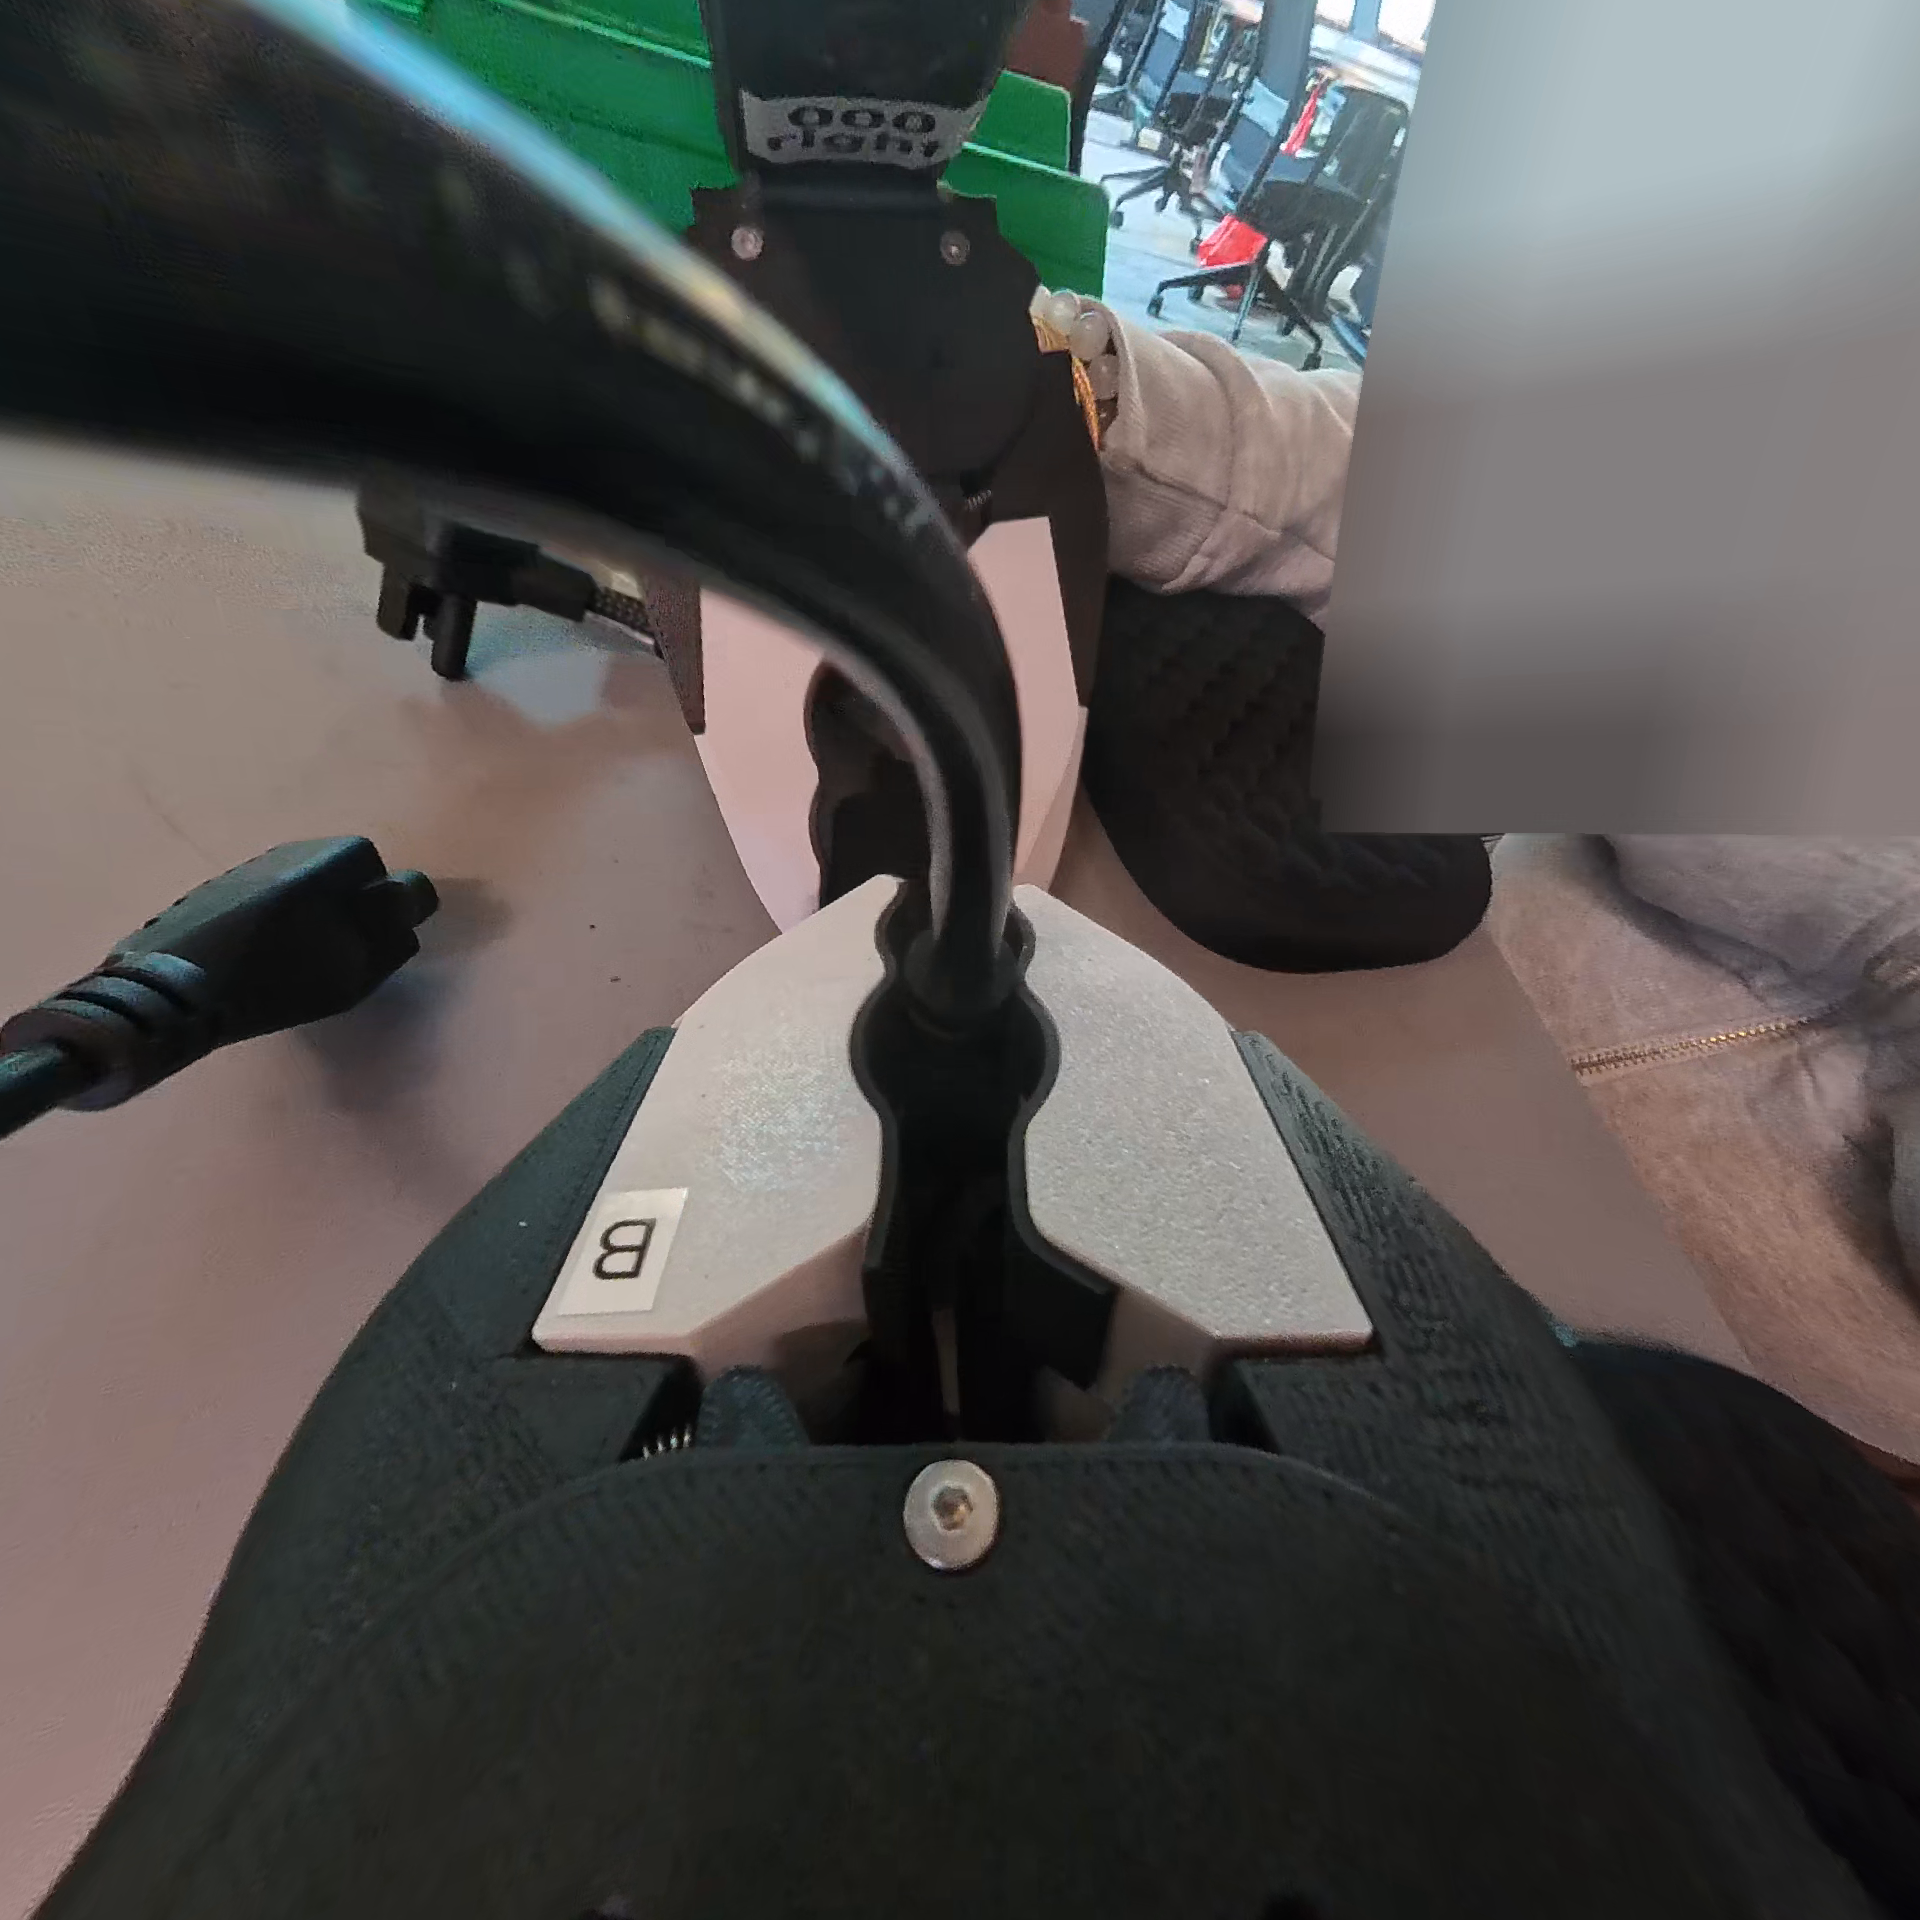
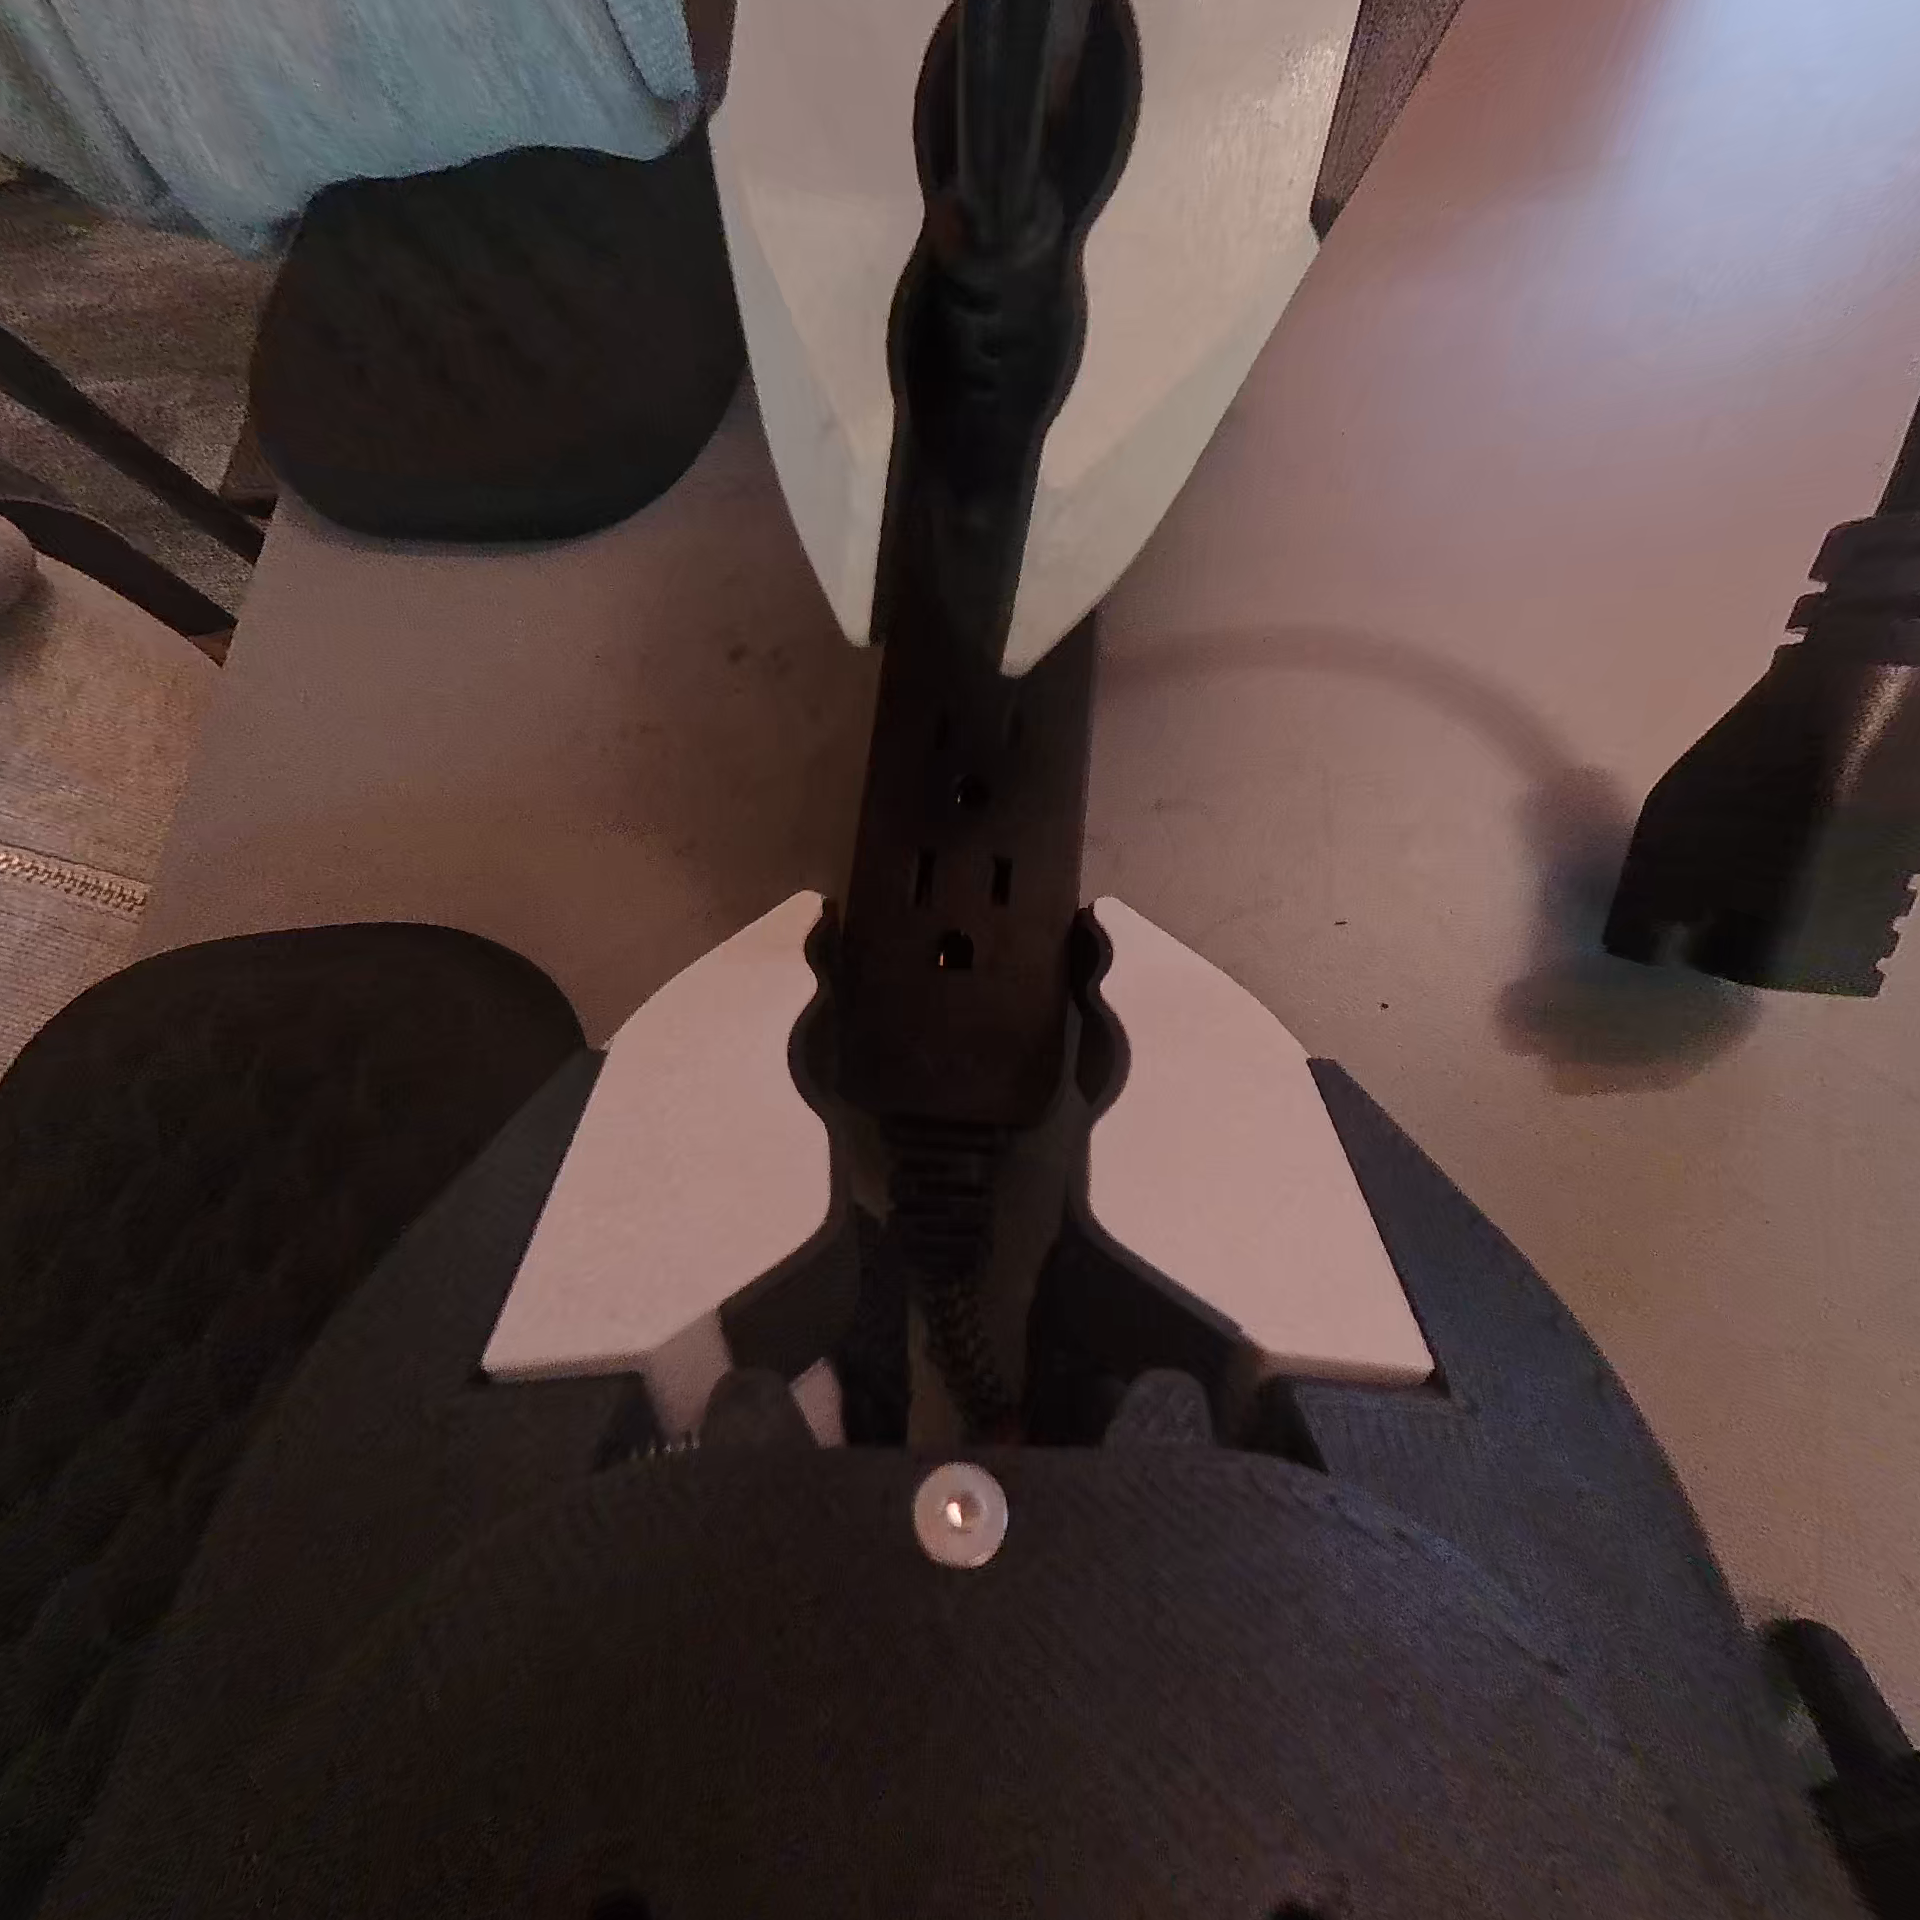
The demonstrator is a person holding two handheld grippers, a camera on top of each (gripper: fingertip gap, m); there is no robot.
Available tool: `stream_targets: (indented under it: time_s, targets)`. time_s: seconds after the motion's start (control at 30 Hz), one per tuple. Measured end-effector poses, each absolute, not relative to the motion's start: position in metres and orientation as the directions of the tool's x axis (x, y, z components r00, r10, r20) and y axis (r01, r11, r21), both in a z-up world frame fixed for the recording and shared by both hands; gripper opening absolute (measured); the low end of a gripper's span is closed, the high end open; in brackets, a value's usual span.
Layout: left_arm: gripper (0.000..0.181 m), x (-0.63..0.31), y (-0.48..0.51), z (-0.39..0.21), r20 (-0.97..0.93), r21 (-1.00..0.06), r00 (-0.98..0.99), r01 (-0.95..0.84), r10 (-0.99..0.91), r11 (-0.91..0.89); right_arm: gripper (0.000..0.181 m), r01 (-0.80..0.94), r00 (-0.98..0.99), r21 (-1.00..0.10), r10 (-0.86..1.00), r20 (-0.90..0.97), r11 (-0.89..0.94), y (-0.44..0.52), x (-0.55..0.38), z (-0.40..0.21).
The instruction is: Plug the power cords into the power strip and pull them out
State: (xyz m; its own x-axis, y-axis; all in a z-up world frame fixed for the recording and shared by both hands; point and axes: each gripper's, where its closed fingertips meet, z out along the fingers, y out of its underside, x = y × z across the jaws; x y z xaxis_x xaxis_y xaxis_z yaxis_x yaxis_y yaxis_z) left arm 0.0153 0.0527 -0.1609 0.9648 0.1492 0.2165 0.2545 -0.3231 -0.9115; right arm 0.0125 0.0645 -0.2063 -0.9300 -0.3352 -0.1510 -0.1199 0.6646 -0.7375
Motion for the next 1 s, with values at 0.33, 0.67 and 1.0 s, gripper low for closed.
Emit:
stream_targets:
  time_s: [0.33, 0.67, 1.0]
  targets:
    - [0.017, 0.012, 0.051, -0.161, 0.232, -0.913, 0.960, 0.271, 0.158, -0.305, 0.045, -0.115, -0.935, -0.738, -0.322, -0.145, 0.665, 0.061, 0.011, -0.206]
    - [0.072, 0.013, 0.037, -0.150, 0.120, -0.937, 0.978, 0.169, 0.173, -0.305, 0.045, -0.096, -0.936, -0.745, -0.314, -0.157, 0.660, 0.063, 0.009, -0.206]
    - [0.029, 0.015, 0.019, -0.153, 0.044, -0.902, 0.978, 0.128, 0.206, -0.413, 0.045, -0.065, -0.932, -0.753, -0.310, -0.189, 0.655, 0.063, 0.009, -0.207]
